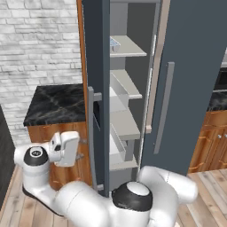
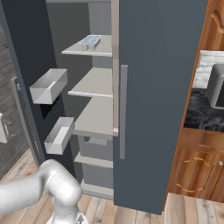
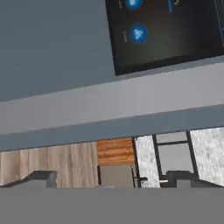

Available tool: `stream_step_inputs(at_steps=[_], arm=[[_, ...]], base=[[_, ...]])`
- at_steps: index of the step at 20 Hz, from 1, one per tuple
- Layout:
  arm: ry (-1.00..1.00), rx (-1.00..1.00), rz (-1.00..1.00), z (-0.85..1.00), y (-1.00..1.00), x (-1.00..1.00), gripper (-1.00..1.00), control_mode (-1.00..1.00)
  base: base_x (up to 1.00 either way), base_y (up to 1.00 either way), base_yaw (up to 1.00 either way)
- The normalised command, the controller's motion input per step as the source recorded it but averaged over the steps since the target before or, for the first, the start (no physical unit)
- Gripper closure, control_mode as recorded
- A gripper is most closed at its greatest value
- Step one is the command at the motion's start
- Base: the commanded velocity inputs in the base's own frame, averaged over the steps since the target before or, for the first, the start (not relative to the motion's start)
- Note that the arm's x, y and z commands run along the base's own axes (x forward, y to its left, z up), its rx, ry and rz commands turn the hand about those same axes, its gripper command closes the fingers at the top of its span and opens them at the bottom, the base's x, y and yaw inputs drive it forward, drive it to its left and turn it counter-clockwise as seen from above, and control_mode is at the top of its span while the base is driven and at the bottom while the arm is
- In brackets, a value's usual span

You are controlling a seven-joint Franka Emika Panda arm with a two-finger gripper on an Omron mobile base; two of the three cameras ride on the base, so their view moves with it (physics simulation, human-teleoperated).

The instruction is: The ice cube tray has been filled with water. Take the tray and place it in the freezer to make ice. Close the freezer door after placing the tray.

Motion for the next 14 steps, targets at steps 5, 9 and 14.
stream_step_inputs(at_steps=[5, 9, 14], arm=[[0.2, 0.0, 0.02, -0.17, 0.19, 0.87, -1.0, -1.0], [0.27, 0.0, 0.09, -0.3, 0.31, 0.98, -1.0, -1.0], [0.28, -0.02, 0.11, -0.39, 0.33, 0.99, -1.0, -1.0]], base=[[0.0, 0.0, 0.0], [0.0, 0.0, 0.0], [0.0, 0.0, 0.0]])
